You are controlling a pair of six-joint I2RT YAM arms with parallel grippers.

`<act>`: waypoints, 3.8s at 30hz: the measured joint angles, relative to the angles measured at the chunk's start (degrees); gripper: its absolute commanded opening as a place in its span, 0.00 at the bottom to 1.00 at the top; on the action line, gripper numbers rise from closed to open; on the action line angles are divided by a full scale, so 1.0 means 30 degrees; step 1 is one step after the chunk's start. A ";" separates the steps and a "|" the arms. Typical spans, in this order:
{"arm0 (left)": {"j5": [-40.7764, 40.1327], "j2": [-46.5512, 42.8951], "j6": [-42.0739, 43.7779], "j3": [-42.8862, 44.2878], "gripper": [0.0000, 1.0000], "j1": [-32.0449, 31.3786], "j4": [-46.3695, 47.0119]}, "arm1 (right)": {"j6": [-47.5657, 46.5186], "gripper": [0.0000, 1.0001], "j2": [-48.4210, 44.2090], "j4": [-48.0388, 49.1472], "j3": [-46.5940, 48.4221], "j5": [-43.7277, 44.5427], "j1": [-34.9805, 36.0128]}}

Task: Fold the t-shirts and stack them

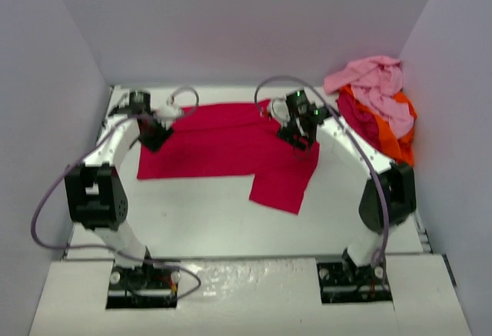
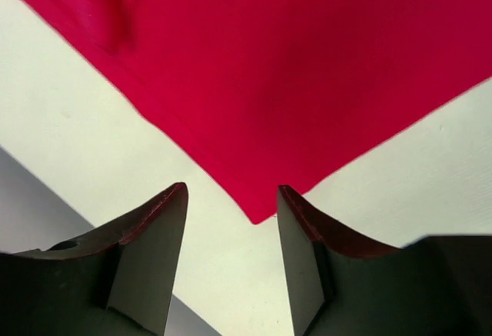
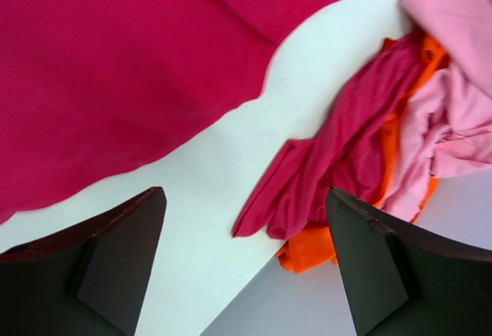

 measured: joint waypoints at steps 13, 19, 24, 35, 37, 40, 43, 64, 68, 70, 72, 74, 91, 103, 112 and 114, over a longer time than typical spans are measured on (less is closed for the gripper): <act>-0.0468 -0.3951 0.4424 -0.9005 0.38 0.0011 0.1957 | 0.0922 0.79 -0.3552 -0.0743 -0.4723 -0.1185 0.0229; -0.1446 -0.3767 0.5633 -0.9901 0.38 0.0486 0.3677 | 0.1451 0.79 -0.4014 -0.0696 -0.4857 -0.1486 0.0229; -0.2570 -0.2650 0.6638 -1.0134 0.37 0.0992 0.5128 | 0.1679 0.79 -0.4014 -0.0710 -0.5002 -0.1773 0.0229; -0.4636 -0.1064 0.8162 -1.0100 0.30 0.1650 0.8269 | 0.2009 0.79 -0.4014 -0.0703 -0.5323 -0.2138 0.0229; -0.4905 -0.0924 0.8387 -1.0104 0.30 0.1650 0.8623 | 0.2035 0.79 -0.4014 -0.0688 -0.5349 -0.2167 0.0229; -0.5009 -0.0878 0.8607 -1.0188 0.30 0.1650 0.9037 | 0.2041 0.79 -0.4021 -0.0688 -0.5533 -0.2171 0.0226; -0.5044 -0.0985 0.8829 -1.0465 0.29 0.1650 0.9441 | 0.2051 0.79 -0.4021 -0.0711 -0.5636 -0.2171 0.0229; -0.3479 -0.2396 0.8877 -1.1448 0.15 0.1068 0.8304 | 0.2536 0.80 -0.4014 -0.0703 -0.5639 -0.2163 0.0229; -0.3331 -0.2313 0.8797 -1.1448 0.01 0.0969 0.8177 | 0.2568 0.81 -0.4014 -0.0709 -0.5735 -0.2236 0.0229; -0.3255 -0.2285 0.8774 -1.1455 0.00 0.0952 0.8142 | 0.2604 0.81 -0.4014 -0.0778 -0.5874 -0.2379 0.0229; -0.3250 -0.2269 0.8765 -1.1455 0.00 0.0944 0.8155 | 0.2599 0.81 -0.3991 -0.1081 -0.5964 -0.2733 0.0251; -0.3273 -0.2269 0.8764 -1.1477 0.00 0.0942 0.8177 | 0.2537 0.79 -0.3931 -0.1658 -0.6003 -0.3479 0.0283; -0.3787 -0.2131 0.8643 -1.1472 0.00 0.0856 0.8308 | 0.3045 0.74 -0.3815 -0.4666 -0.8488 -0.6794 0.5691; -0.3804 -0.2131 0.8459 -1.1470 0.00 0.0856 0.8337 | 0.3335 0.71 -0.2021 -0.3486 -0.9503 -0.4316 0.5752; -0.3811 -0.2131 0.8452 -1.1470 0.00 0.0856 0.8337 | 0.3256 0.68 -0.1367 -0.2678 -0.9637 -0.3766 0.5752; -0.3811 -0.2131 0.8448 -1.1470 0.00 0.0856 0.8333 | 0.3209 0.67 -0.1152 -0.2577 -0.9636 -0.3766 0.5752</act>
